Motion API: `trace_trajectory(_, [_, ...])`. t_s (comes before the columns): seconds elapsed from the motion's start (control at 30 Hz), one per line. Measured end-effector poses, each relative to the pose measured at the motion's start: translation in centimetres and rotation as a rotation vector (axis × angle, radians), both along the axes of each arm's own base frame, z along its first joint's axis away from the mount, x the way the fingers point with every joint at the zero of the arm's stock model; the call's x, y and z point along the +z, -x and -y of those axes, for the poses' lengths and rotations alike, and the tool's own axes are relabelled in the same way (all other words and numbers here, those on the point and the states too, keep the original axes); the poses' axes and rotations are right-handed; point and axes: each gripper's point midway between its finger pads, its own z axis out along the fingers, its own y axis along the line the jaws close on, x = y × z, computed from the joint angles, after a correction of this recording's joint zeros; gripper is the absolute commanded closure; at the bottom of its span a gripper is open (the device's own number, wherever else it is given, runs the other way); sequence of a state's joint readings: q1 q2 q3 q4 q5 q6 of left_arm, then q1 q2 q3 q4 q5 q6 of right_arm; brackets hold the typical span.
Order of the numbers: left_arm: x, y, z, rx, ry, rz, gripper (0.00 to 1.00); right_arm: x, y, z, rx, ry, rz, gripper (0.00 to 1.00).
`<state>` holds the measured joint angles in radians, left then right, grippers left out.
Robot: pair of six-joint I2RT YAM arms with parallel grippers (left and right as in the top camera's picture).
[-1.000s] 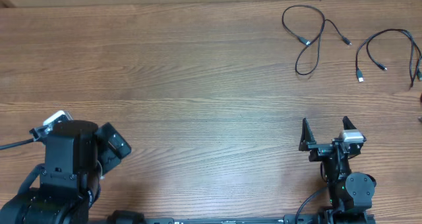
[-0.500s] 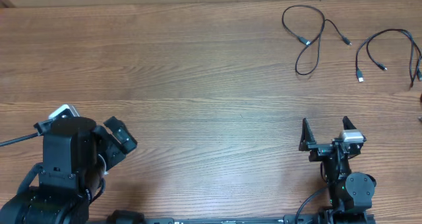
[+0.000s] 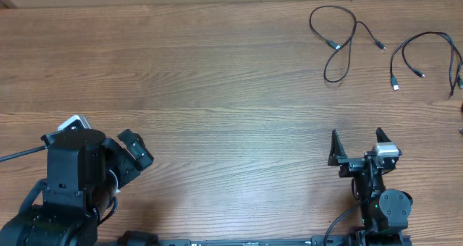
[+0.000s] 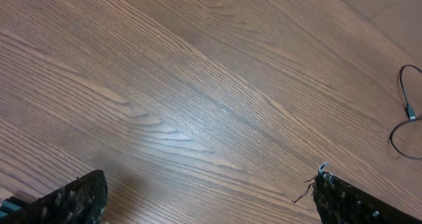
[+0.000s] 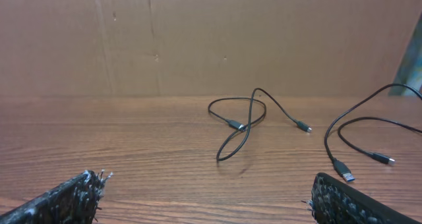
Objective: Untangle cables
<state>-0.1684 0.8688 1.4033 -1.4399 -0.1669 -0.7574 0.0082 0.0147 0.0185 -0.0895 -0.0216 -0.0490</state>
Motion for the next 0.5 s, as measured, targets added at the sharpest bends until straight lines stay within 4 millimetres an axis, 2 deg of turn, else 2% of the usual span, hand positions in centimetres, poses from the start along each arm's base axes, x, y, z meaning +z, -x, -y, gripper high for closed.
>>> trace_trajectory(0.13, [0.1,0.2,0.0,0.000,0.002,0.009,0.00,0.0,0.0,0.0,0.000,0.001,0.000,0.00])
trace_trajectory(0.27, [1.1,1.3,-0.2,-0.002,0.014,0.070,0.01,0.0,0.0,0.0,0.000,0.001,0.000,0.00])
trace_trajectory(0.5, [3.9,6.3,-1.0,-0.001,0.053,0.300,0.00,0.0,0.0,0.0,0.000,0.000,0.001,0.00])
